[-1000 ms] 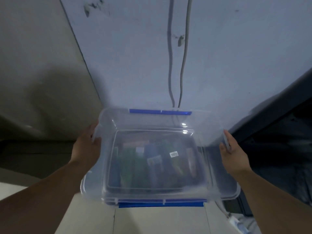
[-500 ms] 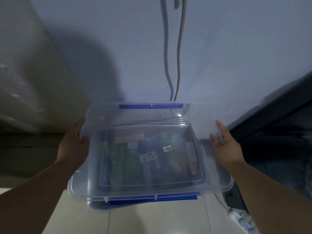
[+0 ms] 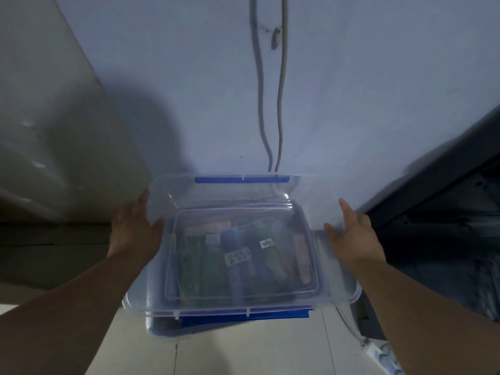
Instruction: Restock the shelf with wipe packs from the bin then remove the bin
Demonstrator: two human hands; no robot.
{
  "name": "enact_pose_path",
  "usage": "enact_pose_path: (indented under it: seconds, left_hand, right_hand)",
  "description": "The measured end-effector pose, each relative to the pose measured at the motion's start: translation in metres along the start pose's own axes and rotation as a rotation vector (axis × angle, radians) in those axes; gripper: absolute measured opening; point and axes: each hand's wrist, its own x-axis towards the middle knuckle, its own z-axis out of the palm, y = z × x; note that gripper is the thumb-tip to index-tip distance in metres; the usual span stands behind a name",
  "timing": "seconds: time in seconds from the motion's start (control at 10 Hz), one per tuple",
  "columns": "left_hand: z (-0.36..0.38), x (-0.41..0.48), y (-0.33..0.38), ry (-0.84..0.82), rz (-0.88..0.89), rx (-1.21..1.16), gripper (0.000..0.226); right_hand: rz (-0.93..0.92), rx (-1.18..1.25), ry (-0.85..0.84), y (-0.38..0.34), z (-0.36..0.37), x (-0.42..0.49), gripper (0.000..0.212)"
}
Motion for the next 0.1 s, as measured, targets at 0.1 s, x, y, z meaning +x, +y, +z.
enact_pose_path:
  seconds: [0.1]
  left_hand:
    - [-0.0142,-0.0095,0.0336,-0.017,0.081,-0.019,0.069]
  right_hand:
    - [-0.07,-0.057,0.049,-0.0219,-0.0194,-0.0147,0.066]
